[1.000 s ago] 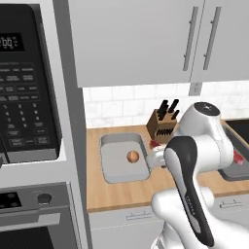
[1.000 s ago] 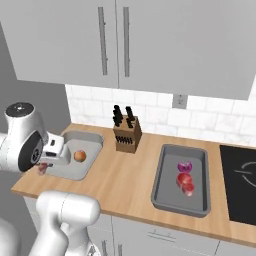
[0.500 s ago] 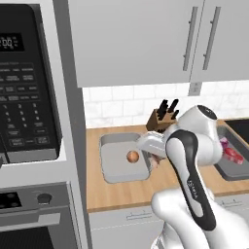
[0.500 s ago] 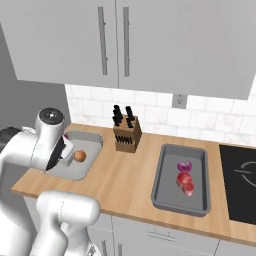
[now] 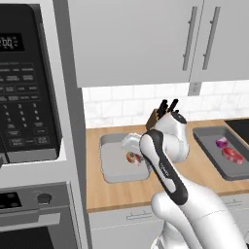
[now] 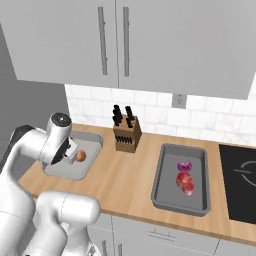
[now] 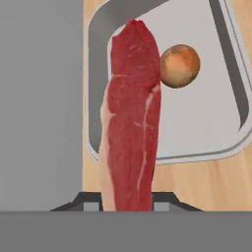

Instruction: Place one onion and one steak in each tupperware on the nearby counter, to pack two identical lunches.

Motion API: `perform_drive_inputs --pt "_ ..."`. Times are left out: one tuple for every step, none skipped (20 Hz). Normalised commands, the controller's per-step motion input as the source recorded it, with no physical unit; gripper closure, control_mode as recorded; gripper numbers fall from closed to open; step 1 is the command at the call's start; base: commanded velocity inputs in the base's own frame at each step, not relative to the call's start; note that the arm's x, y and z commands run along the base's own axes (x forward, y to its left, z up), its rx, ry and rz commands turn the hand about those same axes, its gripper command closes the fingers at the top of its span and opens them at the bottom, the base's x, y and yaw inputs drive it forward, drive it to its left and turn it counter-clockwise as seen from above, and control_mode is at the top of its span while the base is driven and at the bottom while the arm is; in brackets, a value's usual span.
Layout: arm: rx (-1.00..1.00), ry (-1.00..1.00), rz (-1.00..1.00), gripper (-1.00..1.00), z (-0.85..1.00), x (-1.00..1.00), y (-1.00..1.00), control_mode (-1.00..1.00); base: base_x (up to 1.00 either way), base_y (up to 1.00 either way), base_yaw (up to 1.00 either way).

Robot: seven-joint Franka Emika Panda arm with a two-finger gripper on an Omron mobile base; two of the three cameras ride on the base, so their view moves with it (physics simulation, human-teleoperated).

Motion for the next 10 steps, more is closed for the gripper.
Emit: perform_drive_inputs --pt "0.00 0.20 -0.02 1.00 -0.21 0.77 0.01 -1.00 0.00 0.00 0.00" --pt "0.00 0.18 -0.01 1.00 -0.25 0.79 0.00 -1.00 0.00 0.00 0.00" --pt "0.00 0.18 0.00 1.00 -0.27 0.81 0.01 -1.00 0.00 0.00 0.00" --pt "0.00 0.16 0.00 1.00 -0.28 0.81 0.01 -1.00 0.00 0.00 0.00" --pt "0.00 0.15 0.00 1.00 -0.33 0.84 0.00 -1.00 0.00 0.00 0.00" --pt "0.00 0.13 0.00 1.00 -0.33 0.84 0.00 -1.00 0.00 0.00 0.00" --pt "0.00 0.11 0.00 1.00 -0.36 0.84 0.00 -1.00 0.00 0.00 0.00" --pt "0.00 0.08 0.00 1.00 -0.43 0.86 0.00 -1.00 0.00 0.00 0.00" --pt "0.00 0.05 0.00 1.00 -0.49 0.83 0.05 -1.00 0.00 0.00 0.00" --pt "-0.01 0.00 0.00 1.00 -0.53 0.75 0.09 -1.00 0.00 0.00 0.00"
